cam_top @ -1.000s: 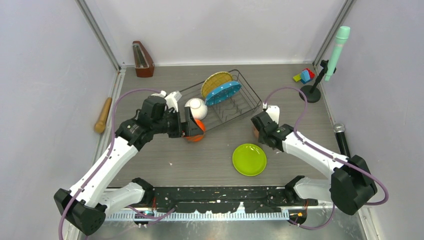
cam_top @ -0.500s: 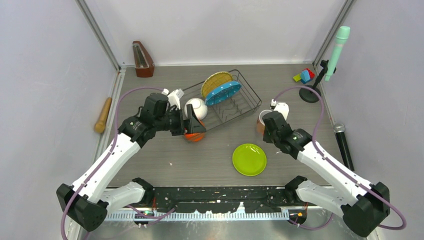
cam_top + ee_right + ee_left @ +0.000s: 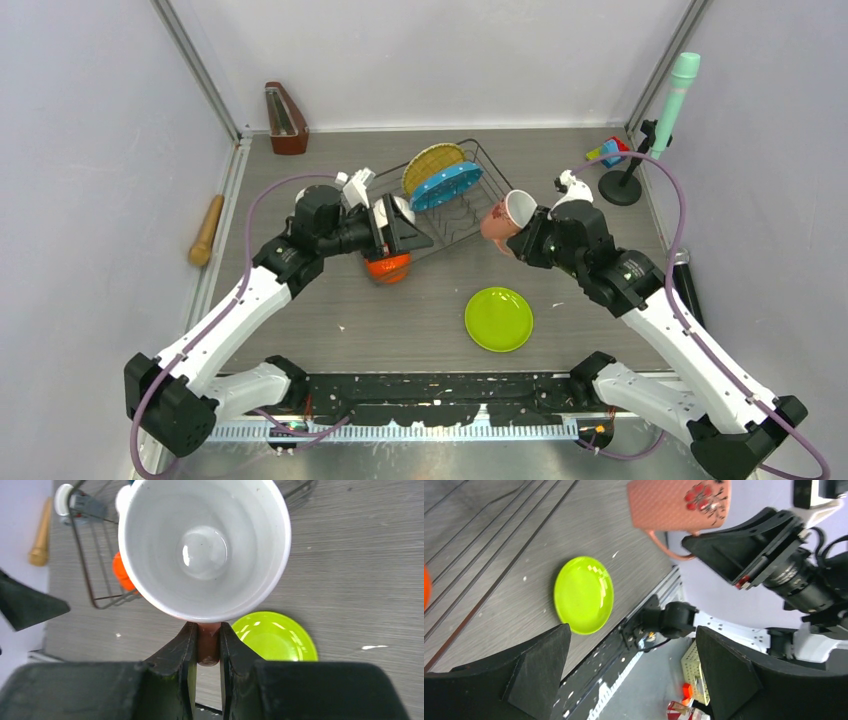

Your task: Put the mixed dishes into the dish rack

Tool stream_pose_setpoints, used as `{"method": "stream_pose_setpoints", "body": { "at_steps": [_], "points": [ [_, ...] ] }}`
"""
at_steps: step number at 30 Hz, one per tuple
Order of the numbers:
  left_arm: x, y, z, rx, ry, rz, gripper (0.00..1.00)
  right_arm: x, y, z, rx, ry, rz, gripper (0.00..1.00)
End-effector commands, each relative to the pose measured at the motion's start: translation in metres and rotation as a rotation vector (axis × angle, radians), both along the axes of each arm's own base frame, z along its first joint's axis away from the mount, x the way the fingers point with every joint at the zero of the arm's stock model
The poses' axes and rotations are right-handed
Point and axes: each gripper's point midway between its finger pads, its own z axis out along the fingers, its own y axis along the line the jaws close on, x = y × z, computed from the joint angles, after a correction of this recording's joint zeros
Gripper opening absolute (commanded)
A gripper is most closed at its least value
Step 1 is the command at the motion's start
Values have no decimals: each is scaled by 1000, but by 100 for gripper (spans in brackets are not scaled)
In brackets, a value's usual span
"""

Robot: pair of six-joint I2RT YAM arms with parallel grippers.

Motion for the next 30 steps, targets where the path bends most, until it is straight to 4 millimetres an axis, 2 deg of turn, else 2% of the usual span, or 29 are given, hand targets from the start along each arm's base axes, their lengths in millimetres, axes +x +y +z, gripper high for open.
{"method": "stream_pose_setpoints", "body": {
  "at_steps": [1, 7, 12, 16, 21, 30],
  "points": [
    [11, -14, 61, -189, -173, -18, 100, 5, 31, 75, 281, -139, 61, 0],
    [32, -3, 89, -270, -236, 21, 100, -8, 66, 125, 559, -159, 220, 0],
    [45, 6, 110, -387, -193, 24, 100, -11, 75, 154, 692, -211, 282, 0],
    [44, 3, 121, -460, -159, -5, 100, -14, 88, 175, 836, -229, 361, 0],
    [45, -1, 135, -563, -133, -39, 100, -9, 103, 188, 973, -189, 412, 0],
    [48, -10, 145, -627, -93, -66, 100, -3, 115, 195, 1054, -165, 467, 0]
  ]
}}
